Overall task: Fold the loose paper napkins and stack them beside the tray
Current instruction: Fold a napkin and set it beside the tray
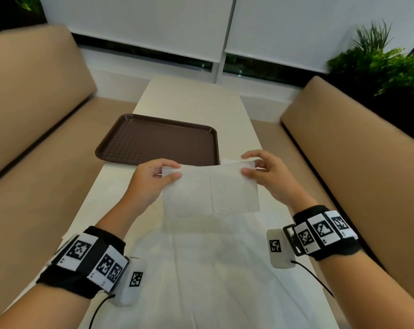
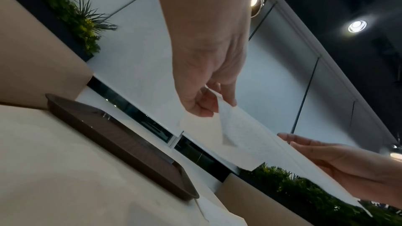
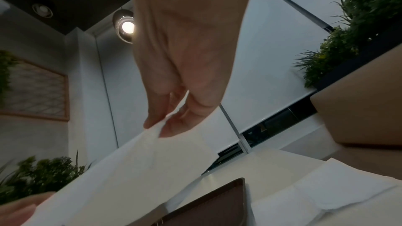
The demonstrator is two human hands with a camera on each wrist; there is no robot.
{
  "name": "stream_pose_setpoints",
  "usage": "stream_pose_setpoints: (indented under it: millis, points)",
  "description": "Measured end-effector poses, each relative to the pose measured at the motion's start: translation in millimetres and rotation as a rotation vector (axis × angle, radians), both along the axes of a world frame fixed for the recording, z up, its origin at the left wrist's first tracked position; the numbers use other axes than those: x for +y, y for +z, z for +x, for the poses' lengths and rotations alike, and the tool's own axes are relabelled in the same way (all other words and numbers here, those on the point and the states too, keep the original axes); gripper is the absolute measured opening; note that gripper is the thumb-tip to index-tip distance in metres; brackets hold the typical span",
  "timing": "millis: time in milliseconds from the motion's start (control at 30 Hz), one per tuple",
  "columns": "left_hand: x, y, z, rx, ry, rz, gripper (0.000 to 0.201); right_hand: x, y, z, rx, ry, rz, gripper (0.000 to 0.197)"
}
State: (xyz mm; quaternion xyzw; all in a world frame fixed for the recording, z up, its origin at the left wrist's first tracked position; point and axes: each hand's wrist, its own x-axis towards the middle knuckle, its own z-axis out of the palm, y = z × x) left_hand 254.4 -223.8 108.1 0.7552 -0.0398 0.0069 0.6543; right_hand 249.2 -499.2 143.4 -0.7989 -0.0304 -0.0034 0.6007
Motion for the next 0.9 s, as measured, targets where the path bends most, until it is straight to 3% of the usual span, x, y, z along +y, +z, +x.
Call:
stream_pose_setpoints:
  millis: [133, 233, 400, 500, 600, 733, 900]
  points:
    - [4, 3, 0, -0.108, 0.084, 0.137, 0.010, 0, -13, 2, -0.002, -0.056, -0.219, 0.011]
    - [5, 11, 1, -0.237, 0.107, 0.296, 0.006, 4, -9, -5, -0.147, -0.093, -0.484, 0.013]
    - [-3, 33, -3, -0.464, -0.042, 0.557, 0.010, 57, 9, -17, -0.372, 0.374, -0.687, 0.013]
    - [-4, 46, -5, -0.480, -0.161, 0.542, 0.014, 67, 4, -10, -0.507, 0.370, -0.635, 0.016]
    - [4, 49, -4, -0.422, -0.180, 0.439, 0.015, 45, -4, -10, -0.363, 0.279, -0.438, 0.013]
    - [15, 32, 11, -0.301, -0.241, 0.346, 0.042, 5, -35, -14, -0.083, 0.213, -0.300, 0.013]
    - [-11, -4, 42, -0.001, -0.298, 0.324, 0.035, -38, -72, -2, 0.125, 0.072, -0.184, 0.019]
